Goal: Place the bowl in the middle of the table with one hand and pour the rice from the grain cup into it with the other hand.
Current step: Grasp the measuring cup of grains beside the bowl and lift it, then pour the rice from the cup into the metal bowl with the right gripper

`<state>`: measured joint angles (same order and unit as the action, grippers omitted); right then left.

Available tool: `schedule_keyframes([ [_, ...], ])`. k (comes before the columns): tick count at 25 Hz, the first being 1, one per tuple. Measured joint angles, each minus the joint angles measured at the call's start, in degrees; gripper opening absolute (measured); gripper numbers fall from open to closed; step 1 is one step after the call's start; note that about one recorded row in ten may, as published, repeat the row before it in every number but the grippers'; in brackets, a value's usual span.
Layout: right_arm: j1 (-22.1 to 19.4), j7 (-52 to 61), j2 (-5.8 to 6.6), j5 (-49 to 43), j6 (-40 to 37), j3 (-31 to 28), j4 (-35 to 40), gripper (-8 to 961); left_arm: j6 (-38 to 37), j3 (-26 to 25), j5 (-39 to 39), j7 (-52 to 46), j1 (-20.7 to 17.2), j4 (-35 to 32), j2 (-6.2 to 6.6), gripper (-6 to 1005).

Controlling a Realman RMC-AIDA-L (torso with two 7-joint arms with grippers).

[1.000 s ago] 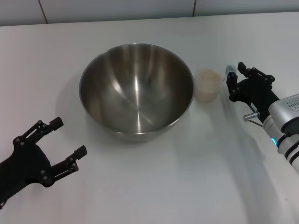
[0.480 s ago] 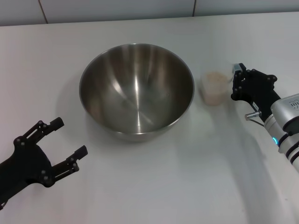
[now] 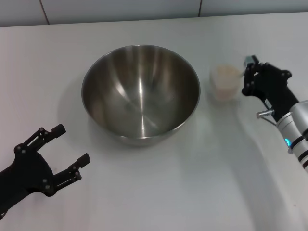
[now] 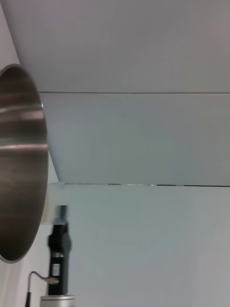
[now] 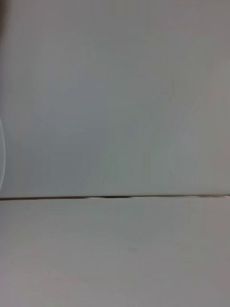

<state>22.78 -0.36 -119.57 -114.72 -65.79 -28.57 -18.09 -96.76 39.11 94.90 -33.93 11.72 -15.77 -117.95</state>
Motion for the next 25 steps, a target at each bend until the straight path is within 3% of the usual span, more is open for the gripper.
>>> schedule_keyframes([
  [10,3.39,0.14,0.54,-0.38,-9.85,0.00,0.38,28,0.00,0.38,0.11,0.01,-0.12,0.04,0.00,869],
  [25,4.55,0.19,0.57,-0.20,-10.20,0.00,0.47,28,-0.01,0.44,0.20,0.04,-0.12,0.04,0.00,870],
])
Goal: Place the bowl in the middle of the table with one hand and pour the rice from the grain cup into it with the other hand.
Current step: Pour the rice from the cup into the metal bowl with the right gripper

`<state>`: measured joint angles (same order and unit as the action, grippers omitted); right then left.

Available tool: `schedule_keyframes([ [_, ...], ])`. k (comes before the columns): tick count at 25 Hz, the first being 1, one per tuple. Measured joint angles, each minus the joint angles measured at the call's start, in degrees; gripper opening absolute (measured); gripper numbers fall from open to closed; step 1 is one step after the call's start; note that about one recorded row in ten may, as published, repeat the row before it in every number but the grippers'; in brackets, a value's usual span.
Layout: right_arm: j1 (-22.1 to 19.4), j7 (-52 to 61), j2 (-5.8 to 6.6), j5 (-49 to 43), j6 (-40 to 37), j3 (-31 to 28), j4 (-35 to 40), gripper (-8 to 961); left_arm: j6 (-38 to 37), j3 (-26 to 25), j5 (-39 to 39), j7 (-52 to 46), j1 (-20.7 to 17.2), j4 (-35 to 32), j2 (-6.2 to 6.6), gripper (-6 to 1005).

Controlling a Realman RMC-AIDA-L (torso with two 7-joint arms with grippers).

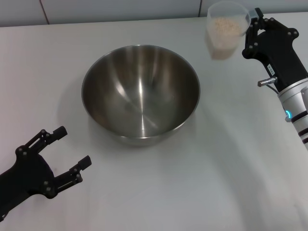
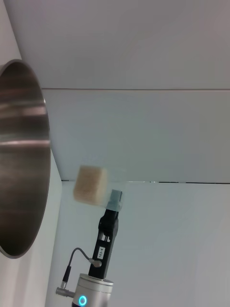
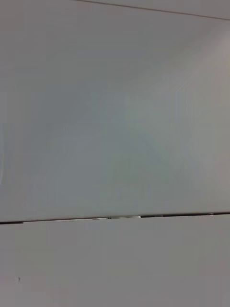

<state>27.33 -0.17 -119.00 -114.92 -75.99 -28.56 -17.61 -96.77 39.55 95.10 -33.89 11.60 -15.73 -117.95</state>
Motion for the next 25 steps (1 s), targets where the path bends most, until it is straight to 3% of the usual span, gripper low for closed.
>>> schedule_keyframes([
  [9,1.52,2.92,0.00,-1.68,-0.04,0.54,-0.04,28,0.04,0.00,0.00,0.03,0.01,0.00,0.00,870],
  [18,6.25,16.85,0.03,-21.04,1.39,0.62,3.19,27,0.04,0.00,0.00,0.06,0.01,0.00,0.00,870],
  [25,6.63,17.53,0.00,-22.89,2.27,0.61,3.73,27,0.04,0.00,0.00,0.06,-0.01,0.00,0.00,869],
])
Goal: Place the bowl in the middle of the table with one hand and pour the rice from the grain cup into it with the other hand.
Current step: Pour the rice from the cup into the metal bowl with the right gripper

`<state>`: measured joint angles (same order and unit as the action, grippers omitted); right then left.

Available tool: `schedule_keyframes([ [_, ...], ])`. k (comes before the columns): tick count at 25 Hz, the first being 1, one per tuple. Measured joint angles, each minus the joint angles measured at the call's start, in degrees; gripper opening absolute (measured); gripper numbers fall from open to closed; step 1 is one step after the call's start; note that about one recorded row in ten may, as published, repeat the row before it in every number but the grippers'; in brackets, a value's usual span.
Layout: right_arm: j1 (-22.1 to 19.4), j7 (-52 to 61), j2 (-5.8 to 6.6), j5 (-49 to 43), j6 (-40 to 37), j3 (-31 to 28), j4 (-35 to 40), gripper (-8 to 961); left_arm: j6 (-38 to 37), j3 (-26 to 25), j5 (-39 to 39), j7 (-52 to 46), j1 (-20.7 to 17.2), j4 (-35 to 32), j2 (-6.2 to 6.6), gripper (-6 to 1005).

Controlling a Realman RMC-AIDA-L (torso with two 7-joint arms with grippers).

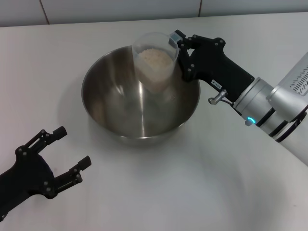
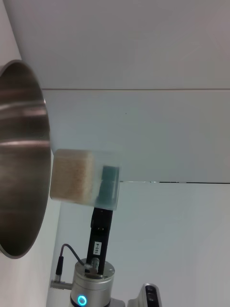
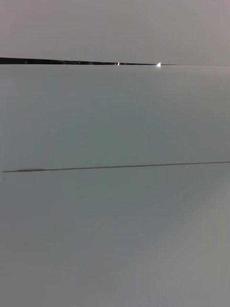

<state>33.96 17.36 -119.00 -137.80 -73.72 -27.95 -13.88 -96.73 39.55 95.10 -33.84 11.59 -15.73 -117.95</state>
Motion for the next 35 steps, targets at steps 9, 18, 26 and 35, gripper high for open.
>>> schedule_keyframes([
  [9,0.12,0.08,0.00,-0.08,-0.06,0.00,0.07,27,-0.01,0.00,0.00,0.62,-0.07,0.00,0.00,869],
  [18,0.62,-21.59,-0.07,-0.10,-0.79,-0.52,0.93,27,-0.04,0.00,0.00,0.62,-0.16,0.00,0.00,869],
  [26,0.14,-55.88,-0.39,-0.10,-3.27,-0.17,-2.00,27,0.16,-0.34,0.00,0.62,-0.17,0.05,0.00,869],
  [35,0.20,-88.91,-0.63,-0.72,0.48,0.57,-4.14,25,0.24,-0.44,-0.18,0.62,-0.51,0.09,0.00,870],
])
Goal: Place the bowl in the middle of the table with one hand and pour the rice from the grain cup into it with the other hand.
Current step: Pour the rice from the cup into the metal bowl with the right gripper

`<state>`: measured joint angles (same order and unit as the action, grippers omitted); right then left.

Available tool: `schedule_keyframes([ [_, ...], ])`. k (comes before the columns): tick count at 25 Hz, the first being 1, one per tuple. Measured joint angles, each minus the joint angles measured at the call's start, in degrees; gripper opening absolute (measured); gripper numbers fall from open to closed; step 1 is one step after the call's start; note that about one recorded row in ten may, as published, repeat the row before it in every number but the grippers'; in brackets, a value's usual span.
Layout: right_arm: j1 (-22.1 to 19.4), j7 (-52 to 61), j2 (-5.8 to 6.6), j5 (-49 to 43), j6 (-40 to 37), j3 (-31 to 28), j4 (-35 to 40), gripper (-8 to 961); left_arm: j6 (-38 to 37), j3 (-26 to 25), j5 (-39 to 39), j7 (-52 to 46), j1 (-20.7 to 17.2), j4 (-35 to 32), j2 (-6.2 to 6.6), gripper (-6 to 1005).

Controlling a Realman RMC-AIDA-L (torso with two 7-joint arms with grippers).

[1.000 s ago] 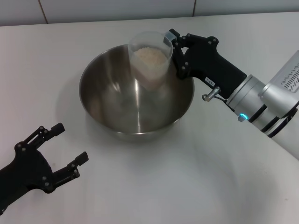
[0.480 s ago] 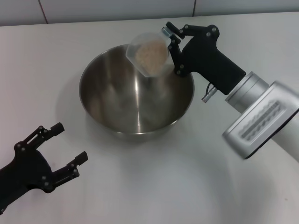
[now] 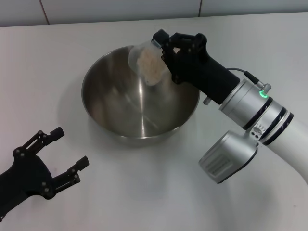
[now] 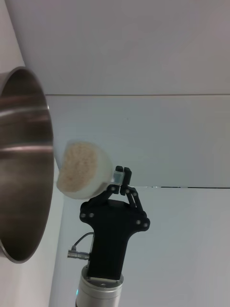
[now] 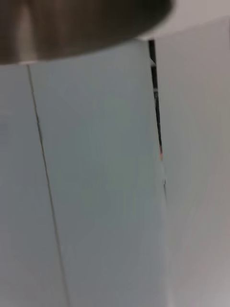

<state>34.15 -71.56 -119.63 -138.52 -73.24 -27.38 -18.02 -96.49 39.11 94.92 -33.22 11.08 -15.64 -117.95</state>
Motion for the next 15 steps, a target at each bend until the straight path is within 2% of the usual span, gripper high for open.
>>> schedule_keyframes([
  [15,0.64,-25.31,-0.03,-2.70,2.41,1.55,-0.69,25,0.83,0.00,0.10,0.00,0.34,0.09,0.00,870],
])
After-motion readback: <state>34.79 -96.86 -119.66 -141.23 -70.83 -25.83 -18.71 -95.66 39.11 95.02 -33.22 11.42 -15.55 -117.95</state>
